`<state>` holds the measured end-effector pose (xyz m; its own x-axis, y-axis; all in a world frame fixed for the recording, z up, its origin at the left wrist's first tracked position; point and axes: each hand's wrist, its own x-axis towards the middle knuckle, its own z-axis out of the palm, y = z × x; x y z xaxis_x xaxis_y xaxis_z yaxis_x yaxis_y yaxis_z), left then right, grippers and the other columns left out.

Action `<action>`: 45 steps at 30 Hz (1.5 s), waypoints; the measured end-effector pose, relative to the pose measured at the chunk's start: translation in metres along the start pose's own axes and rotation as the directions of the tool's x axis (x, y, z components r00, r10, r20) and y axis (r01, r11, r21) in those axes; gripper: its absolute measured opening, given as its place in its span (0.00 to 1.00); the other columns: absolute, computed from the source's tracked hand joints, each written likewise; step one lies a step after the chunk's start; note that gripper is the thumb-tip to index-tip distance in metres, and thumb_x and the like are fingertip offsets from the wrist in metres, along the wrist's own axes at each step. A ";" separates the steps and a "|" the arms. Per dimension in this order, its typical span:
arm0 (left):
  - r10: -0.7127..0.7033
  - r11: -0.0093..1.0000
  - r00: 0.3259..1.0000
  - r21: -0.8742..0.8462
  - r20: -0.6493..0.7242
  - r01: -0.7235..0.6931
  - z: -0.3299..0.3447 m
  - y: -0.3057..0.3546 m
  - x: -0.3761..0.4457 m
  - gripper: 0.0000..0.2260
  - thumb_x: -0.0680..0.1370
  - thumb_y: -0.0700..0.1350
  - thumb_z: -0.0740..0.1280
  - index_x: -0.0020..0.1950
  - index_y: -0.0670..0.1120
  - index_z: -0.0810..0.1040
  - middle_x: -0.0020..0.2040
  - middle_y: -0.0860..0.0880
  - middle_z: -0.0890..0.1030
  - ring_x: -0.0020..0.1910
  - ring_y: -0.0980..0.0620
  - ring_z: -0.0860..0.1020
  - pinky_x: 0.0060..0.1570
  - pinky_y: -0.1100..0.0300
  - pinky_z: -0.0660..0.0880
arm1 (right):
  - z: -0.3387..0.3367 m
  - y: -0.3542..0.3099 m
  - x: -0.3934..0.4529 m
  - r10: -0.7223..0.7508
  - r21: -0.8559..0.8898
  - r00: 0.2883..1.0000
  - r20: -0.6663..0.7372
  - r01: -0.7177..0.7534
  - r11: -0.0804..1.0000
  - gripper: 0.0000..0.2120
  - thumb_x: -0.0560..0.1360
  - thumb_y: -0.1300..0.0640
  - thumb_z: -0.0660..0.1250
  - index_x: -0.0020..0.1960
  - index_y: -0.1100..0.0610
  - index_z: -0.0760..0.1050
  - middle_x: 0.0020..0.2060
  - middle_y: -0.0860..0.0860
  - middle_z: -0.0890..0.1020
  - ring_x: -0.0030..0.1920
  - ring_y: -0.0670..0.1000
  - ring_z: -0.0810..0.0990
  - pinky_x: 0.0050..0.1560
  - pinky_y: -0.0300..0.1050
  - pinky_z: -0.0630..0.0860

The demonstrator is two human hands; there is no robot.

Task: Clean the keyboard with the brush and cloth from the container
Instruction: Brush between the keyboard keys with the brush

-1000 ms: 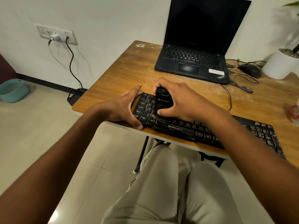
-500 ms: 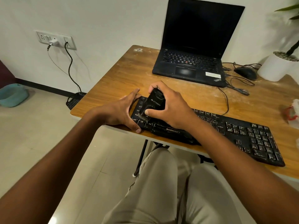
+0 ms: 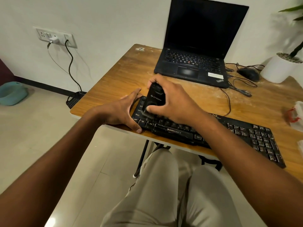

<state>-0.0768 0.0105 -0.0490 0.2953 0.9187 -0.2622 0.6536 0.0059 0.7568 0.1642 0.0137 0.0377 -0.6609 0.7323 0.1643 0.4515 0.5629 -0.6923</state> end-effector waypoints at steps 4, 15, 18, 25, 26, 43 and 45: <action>-0.013 1.000 1.000 0.018 -0.001 0.013 -0.001 0.002 -0.001 0.73 0.50 0.62 0.88 0.81 0.67 0.39 0.81 0.51 0.60 0.76 0.47 0.65 0.76 0.45 0.67 | -0.003 0.010 -0.008 0.071 -0.053 0.995 0.069 -0.068 0.996 0.25 0.71 0.59 0.79 0.60 0.44 0.69 0.48 0.45 0.80 0.44 0.45 0.82 0.34 0.36 0.79; -0.013 1.000 1.000 0.024 -0.010 0.013 -0.001 0.005 -0.003 0.72 0.52 0.61 0.88 0.81 0.68 0.39 0.82 0.50 0.60 0.77 0.46 0.65 0.75 0.43 0.68 | -0.027 -0.008 0.003 0.082 -0.229 0.991 0.106 -0.056 0.972 0.27 0.70 0.58 0.80 0.60 0.43 0.69 0.48 0.44 0.77 0.43 0.44 0.79 0.31 0.39 0.80; 0.007 1.000 1.000 0.025 -0.016 -0.006 0.000 0.002 -0.001 0.71 0.52 0.62 0.88 0.81 0.69 0.42 0.80 0.51 0.63 0.76 0.46 0.67 0.73 0.42 0.70 | -0.005 -0.007 0.010 0.059 -0.058 0.996 0.063 -0.055 0.997 0.28 0.69 0.61 0.80 0.60 0.43 0.69 0.50 0.45 0.78 0.45 0.45 0.82 0.32 0.37 0.80; 0.000 1.000 1.000 0.002 -0.004 0.000 -0.001 0.001 -0.001 0.73 0.51 0.60 0.88 0.81 0.67 0.40 0.82 0.51 0.59 0.76 0.47 0.65 0.75 0.45 0.68 | -0.021 0.013 0.005 0.143 -0.210 0.983 0.119 -0.116 0.971 0.27 0.71 0.59 0.79 0.60 0.42 0.68 0.49 0.43 0.77 0.45 0.46 0.81 0.35 0.44 0.84; 0.002 1.000 1.000 0.001 0.000 -0.002 -0.001 0.001 -0.001 0.73 0.51 0.60 0.88 0.81 0.67 0.40 0.82 0.51 0.58 0.77 0.47 0.65 0.76 0.45 0.68 | -0.024 0.017 0.007 0.148 -0.217 0.985 0.088 -0.126 0.968 0.27 0.71 0.59 0.79 0.60 0.42 0.68 0.49 0.44 0.77 0.44 0.47 0.81 0.34 0.43 0.84; 0.005 1.000 1.000 -0.008 -0.018 -0.005 0.001 -0.003 0.002 0.73 0.49 0.61 0.88 0.80 0.70 0.41 0.79 0.51 0.61 0.74 0.46 0.68 0.72 0.43 0.71 | -0.002 0.015 0.021 0.004 -0.153 0.998 0.067 0.006 0.988 0.27 0.70 0.59 0.79 0.61 0.44 0.69 0.49 0.43 0.78 0.44 0.43 0.81 0.35 0.36 0.80; 0.001 1.000 1.000 -0.009 -0.014 -0.001 0.000 -0.001 0.001 0.73 0.49 0.62 0.88 0.81 0.69 0.41 0.80 0.52 0.59 0.74 0.46 0.67 0.73 0.43 0.71 | -0.003 0.021 0.032 0.009 -0.169 1.000 0.027 -0.004 0.986 0.27 0.71 0.58 0.79 0.62 0.45 0.69 0.47 0.45 0.78 0.42 0.45 0.81 0.32 0.38 0.80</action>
<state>-0.0773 0.0114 -0.0505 0.2858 0.9243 -0.2529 0.6472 0.0084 0.7623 0.1543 0.0497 0.0309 -0.6731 0.7264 0.1391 0.5490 0.6168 -0.5641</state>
